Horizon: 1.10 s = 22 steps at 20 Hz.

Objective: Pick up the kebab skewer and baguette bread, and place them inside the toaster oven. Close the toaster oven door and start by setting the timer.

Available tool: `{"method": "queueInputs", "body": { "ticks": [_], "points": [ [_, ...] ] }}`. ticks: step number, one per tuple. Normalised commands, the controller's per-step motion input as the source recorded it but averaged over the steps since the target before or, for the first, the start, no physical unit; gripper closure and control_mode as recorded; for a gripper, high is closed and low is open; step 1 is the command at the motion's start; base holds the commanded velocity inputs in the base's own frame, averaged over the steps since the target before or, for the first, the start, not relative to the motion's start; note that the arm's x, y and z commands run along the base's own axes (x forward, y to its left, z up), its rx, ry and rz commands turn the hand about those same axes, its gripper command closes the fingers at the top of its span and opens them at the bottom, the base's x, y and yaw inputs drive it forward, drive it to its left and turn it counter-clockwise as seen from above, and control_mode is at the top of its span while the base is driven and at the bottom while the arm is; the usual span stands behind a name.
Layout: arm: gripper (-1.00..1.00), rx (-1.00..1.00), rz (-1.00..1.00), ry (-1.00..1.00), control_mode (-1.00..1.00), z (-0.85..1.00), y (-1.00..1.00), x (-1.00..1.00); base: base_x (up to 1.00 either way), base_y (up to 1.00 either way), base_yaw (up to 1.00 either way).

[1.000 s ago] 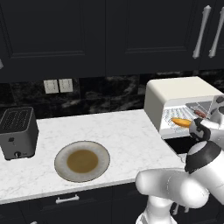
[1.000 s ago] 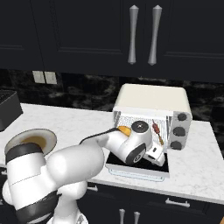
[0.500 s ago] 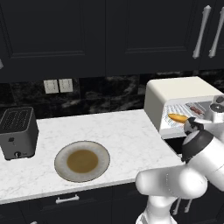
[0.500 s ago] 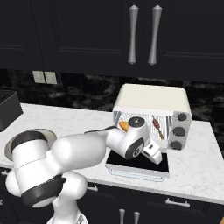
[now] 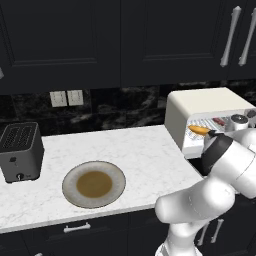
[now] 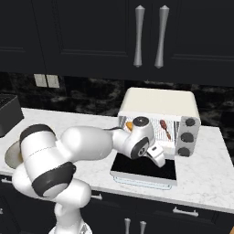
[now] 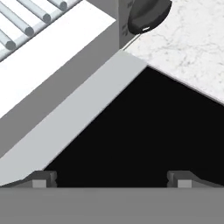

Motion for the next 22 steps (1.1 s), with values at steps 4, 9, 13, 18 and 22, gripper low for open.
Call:
{"method": "queueInputs", "body": {
  "ticks": [4, 9, 13, 18, 22],
  "points": [
    [-1.0, 0.07, -0.09, -0.01, -1.0, 0.1, 0.0, 0.31, 0.0, 0.0, 0.0],
    [-1.0, 0.09, -0.07, -0.04, -1.0, 0.16, 0.0, 0.31, 0.0, 0.0, 0.0],
    [-1.0, 0.09, -0.09, -0.04, -1.0, 0.11, 0.0, 0.34, 0.0, 0.0, 0.0],
    [-1.0, 0.05, -0.07, -0.05, -1.0, 0.0, 0.0, 0.02, 0.0, 0.0, 0.0],
    [-1.0, 0.02, -0.06, -0.06, -1.0, 0.0, 0.0, -0.03, 0.0, 0.0, 0.0]
  ]
}}
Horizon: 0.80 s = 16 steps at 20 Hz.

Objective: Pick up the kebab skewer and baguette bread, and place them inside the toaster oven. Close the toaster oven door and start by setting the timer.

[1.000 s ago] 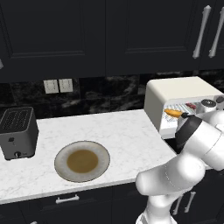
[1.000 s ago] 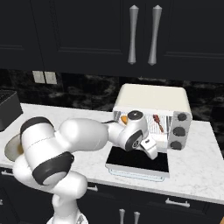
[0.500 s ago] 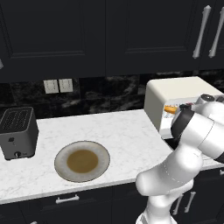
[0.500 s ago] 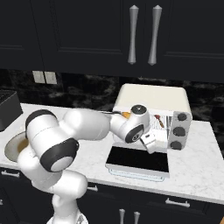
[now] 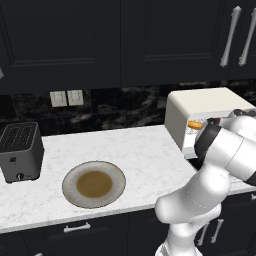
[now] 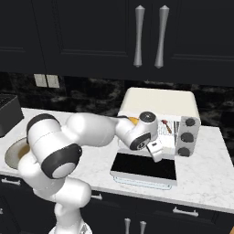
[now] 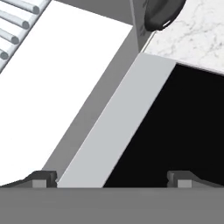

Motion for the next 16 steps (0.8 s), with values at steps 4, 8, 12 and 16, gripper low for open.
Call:
{"method": "queueInputs", "body": {
  "ticks": [4, 8, 12, 16],
  "points": [
    [-1.0, 0.01, 0.0, -0.07, -1.0, 0.33, 0.0, -0.53, 0.0, 0.0, 0.0],
    [-1.0, 0.0, 0.1, -0.09, -1.0, 0.48, 0.02, -0.92, 0.0, 0.0, 0.0],
    [-1.0, -0.03, 0.29, 0.0, -1.0, 0.11, 0.22, -1.0, 0.0, 0.0, 0.0],
    [-1.0, -0.03, 0.28, 0.06, -1.0, 0.0, 0.64, -0.87, 0.0, 0.0, 0.0]
  ]
}}
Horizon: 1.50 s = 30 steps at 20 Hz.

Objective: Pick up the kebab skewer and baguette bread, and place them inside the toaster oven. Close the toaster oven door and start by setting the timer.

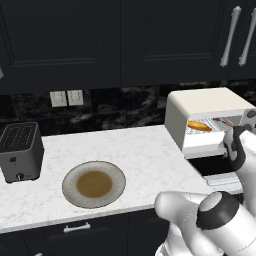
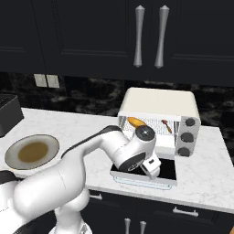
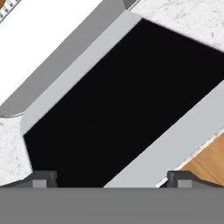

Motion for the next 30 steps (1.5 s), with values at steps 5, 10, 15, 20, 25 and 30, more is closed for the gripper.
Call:
{"method": "queueInputs", "body": {
  "ticks": [5, 10, 15, 20, 25, 30],
  "points": [
    [-1.0, -0.06, 0.27, 0.08, -1.0, 0.0, 0.24, -0.33, 0.0, 0.0, 0.0],
    [-1.0, -0.18, 0.24, 0.13, -1.0, -0.04, 0.03, -0.35, 0.0, 0.0, 0.0],
    [-1.0, -0.11, 0.25, 0.04, -1.0, -0.19, 0.01, -0.38, 0.0, 0.0, 0.0],
    [-1.0, 0.0, 0.18, -0.01, -1.0, -0.19, 0.12, -0.21, 0.0, 0.0, 0.0],
    [-1.0, 0.0, 0.13, -0.02, -1.0, -0.14, 0.07, 0.03, 0.0, 0.0, 0.0],
    [-1.0, -0.02, 0.08, 0.0, -1.0, -0.33, 0.02, 0.01, 0.0, 0.0, 0.0]
  ]
}}
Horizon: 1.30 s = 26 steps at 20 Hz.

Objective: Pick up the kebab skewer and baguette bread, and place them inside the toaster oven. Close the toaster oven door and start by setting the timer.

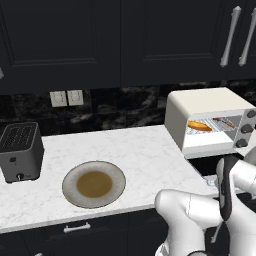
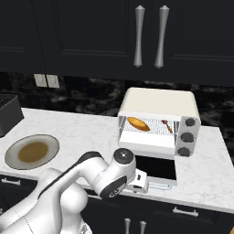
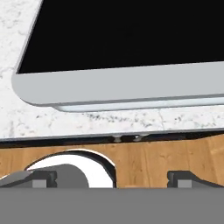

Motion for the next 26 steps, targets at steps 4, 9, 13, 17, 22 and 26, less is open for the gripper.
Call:
{"method": "queueInputs", "body": {
  "ticks": [4, 9, 13, 17, 22, 26],
  "points": [
    [-1.0, -0.01, 0.0, 0.0, -1.0, -0.14, 0.0, 0.13, 0.0, 0.0, 0.0],
    [-1.0, 0.0, 0.0, 0.0, -1.0, -0.01, 0.05, 0.32, 0.0, 0.0, 0.0],
    [-1.0, 0.0, 0.0, 0.0, -1.0, -0.06, 0.0, 0.12, 0.0, 0.0, 0.0],
    [-1.0, 0.0, 0.0, 0.0, -1.0, -0.21, 0.0, 0.0, 0.0, 0.0, 0.0],
    [-1.0, 0.0, 0.0, 0.0, -1.0, -0.17, 0.0, 0.01, 0.0, 0.0, 0.0],
    [-1.0, 0.0, 0.0, -0.03, -1.0, -0.03, 0.0, 0.11, 0.0, 0.0, 0.0]
  ]
}}
